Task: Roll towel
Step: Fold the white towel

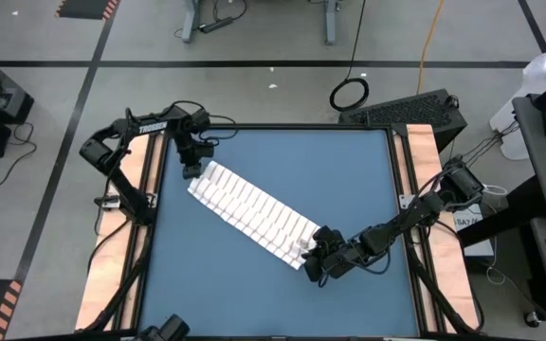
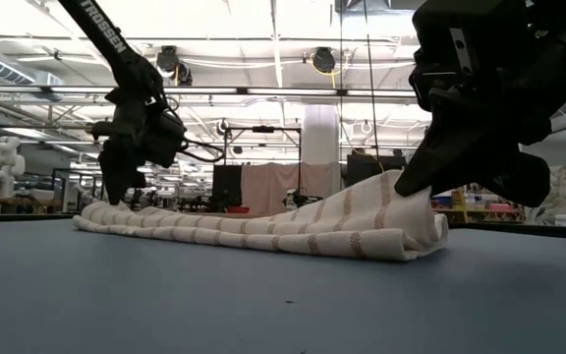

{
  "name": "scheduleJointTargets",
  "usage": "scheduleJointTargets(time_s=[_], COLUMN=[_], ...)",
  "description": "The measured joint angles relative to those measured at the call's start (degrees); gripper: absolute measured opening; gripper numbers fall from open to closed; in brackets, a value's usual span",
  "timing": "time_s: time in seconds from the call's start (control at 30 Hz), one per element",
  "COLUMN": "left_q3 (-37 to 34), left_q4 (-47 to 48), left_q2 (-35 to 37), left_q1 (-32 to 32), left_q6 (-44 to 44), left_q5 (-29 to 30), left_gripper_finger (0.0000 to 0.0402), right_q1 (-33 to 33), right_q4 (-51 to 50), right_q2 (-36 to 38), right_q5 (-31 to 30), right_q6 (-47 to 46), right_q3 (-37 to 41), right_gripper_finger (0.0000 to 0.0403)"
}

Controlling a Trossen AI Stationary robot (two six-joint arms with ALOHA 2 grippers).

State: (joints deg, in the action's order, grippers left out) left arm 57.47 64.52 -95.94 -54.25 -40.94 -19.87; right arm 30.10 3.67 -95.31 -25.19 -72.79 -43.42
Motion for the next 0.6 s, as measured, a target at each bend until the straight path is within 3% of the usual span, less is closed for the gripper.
scheduleJointTargets(time_s=[0.23,0.4,0.6], left_q3=[2.05,6.20,10.70], left_q4=[5.09,6.15,1.41], left_q2=[2.21,8.67,15.32], left_q1=[0.02,0.02,0.55], left_q6=[3.03,5.67,6.02], left_q5=[0.10,-0.95,-3.53], left_gripper_finger=[0.0006,0.0004,0.0002], right_q1=[-0.10,-0.16,-1.01], right_q4=[-0.09,-2.02,-12.01], right_q2=[2.36,8.92,18.51], right_q5=[2.88,4.98,4.50], right_q6=[-0.77,-1.58,-2.96], right_q3=[0.02,0.02,0.00], right_gripper_finger=[0.0004,0.0004,0.0004])
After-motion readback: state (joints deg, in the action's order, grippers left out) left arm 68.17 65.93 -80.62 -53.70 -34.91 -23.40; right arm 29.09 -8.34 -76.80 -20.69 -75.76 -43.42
